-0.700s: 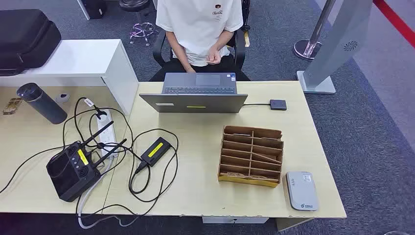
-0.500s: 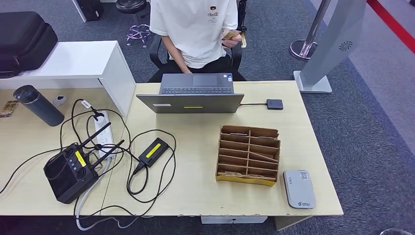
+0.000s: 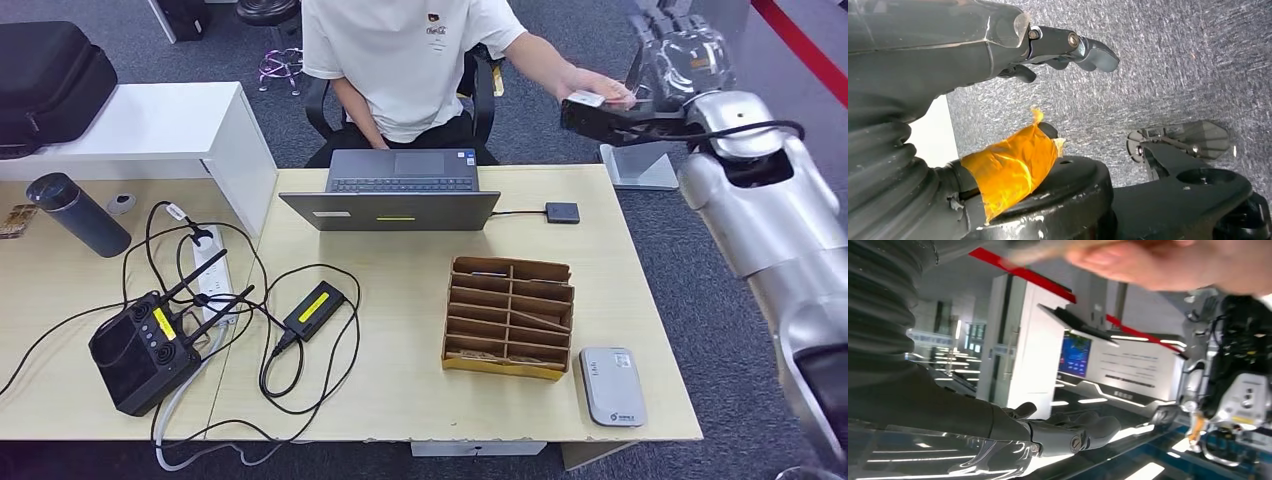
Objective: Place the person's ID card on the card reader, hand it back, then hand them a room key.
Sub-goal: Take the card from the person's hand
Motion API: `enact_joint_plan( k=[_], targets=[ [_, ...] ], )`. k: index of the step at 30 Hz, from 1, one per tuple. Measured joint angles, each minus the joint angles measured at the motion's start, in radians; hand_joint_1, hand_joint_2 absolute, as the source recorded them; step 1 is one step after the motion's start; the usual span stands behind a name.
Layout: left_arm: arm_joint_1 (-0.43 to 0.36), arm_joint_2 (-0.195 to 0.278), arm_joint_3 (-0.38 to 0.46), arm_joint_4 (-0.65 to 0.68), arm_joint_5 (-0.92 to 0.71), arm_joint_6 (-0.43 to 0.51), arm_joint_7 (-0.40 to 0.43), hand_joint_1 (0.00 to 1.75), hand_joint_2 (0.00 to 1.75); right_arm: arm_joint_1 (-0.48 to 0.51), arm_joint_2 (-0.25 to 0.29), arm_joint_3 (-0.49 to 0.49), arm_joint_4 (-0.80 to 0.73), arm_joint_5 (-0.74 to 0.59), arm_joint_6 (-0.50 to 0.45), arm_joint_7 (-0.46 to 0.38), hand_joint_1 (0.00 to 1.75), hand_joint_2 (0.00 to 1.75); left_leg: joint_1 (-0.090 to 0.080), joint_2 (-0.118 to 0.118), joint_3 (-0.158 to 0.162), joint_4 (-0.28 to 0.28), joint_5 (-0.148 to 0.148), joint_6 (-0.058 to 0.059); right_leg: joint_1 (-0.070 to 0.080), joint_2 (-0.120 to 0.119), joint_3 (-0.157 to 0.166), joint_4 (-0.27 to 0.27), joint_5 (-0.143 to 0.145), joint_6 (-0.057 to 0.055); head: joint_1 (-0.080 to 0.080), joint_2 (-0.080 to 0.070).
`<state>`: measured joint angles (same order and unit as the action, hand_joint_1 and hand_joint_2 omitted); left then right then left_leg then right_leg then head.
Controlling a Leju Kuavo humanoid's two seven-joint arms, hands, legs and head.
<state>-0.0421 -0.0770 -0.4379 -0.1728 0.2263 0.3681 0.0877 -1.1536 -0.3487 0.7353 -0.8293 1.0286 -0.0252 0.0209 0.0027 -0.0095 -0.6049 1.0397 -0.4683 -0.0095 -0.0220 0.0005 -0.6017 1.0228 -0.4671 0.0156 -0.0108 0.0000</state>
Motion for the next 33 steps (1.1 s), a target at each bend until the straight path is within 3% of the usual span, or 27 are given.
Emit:
enact_joint_plan(
  k=[5,9,23,33],
  targets=[
    [0.0,-0.003,0.0,0.0,0.001,0.0,0.0,0.0,1.75,0.02,0.042,0.03,0.014,0.005,-0.008,0.003,0.0,1.75,0.0,-0.002,-0.001,0.0,0.0,0.0,0.0,-0.002,0.0,0.0,0.0,0.0,0.0,0.0],
    [0.0,-0.004,0.0,0.0,0.001,0.0,0.0,0.0,1.75,0.026,0.054,0.045,0.02,0.004,-0.014,0.001,1.75,1.75,0.0,-0.002,-0.001,0.0,0.0,0.0,0.0,-0.002,0.0,0.0,0.0,0.0,0.0,0.0],
    [0.001,-0.005,-0.006,0.0,-0.006,0.0,0.0,0.0,1.75,0.061,0.038,0.045,0.019,-0.015,-0.06,-0.013,1.75,1.75,0.0,-0.001,-0.001,0.0,0.0,0.0,0.0,-0.001,-0.001,0.0,0.0,0.0,0.0,0.0],
    [0.0,-0.001,-0.013,0.0,-0.019,0.0,0.0,0.0,1.75,0.136,-0.007,0.005,-0.024,-0.023,-0.1,-0.003,1.75,1.75,0.0,-0.002,0.0,0.001,-0.001,-0.001,0.0,-0.002,0.0,-0.001,0.0,0.0,0.0,0.0]
  ],
)
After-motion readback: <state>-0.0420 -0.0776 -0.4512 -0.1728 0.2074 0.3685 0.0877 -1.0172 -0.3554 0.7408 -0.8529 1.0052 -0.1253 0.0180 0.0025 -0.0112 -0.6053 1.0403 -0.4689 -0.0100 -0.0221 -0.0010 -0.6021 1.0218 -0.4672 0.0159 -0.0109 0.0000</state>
